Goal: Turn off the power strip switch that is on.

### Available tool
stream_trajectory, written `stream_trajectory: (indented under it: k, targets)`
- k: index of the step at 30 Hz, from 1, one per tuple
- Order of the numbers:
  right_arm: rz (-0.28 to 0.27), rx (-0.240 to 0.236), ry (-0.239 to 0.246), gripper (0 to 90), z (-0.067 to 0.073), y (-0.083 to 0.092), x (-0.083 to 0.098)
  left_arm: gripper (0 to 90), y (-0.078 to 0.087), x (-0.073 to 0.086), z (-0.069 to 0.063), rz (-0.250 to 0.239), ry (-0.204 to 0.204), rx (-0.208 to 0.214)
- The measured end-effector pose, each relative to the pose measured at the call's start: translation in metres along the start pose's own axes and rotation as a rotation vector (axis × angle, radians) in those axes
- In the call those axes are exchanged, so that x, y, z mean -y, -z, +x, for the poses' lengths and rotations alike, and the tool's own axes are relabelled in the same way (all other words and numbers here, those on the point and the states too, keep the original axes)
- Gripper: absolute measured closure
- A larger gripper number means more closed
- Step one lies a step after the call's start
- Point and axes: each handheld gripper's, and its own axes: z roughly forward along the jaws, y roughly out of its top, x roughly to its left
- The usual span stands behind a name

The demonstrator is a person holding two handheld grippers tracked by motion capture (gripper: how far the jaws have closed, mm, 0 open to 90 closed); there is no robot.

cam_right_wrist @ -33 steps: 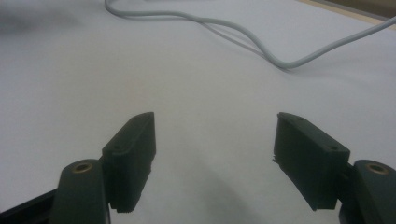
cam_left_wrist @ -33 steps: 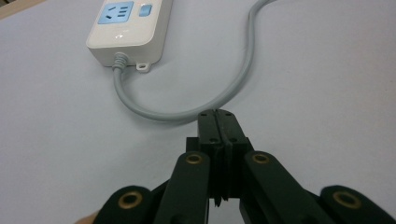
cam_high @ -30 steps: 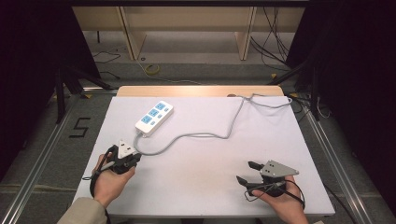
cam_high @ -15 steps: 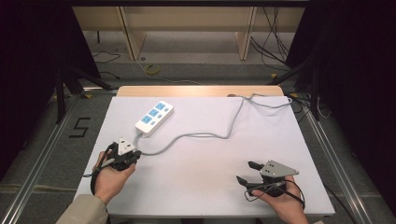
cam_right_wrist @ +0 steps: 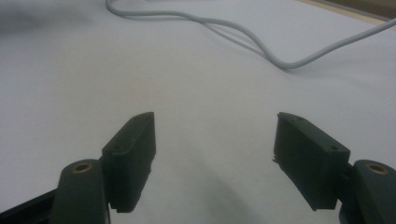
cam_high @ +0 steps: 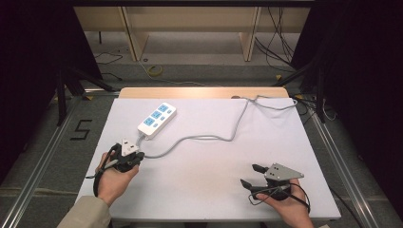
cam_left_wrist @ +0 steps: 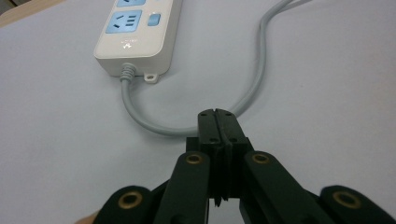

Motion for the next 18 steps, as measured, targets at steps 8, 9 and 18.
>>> stream_trajectory:
  k: [8,9,18]
  targets:
    - [0.000,-0.001,-0.001,30.6,0.0000,-0.0002,0.0000,89.7,-0.0018,-0.0017,0.0006,0.005,-0.004,-0.004]
    - [-0.001,-0.002,0.000,30.6,0.0000,-0.0002,0.0000,89.7,-0.0021,-0.0019,0.0007,0.005,-0.003,-0.003]
    - [-0.002,-0.003,-0.001,30.5,0.0000,-0.0005,0.0000,89.7,-0.0047,-0.0049,0.0019,0.006,-0.003,-0.009]
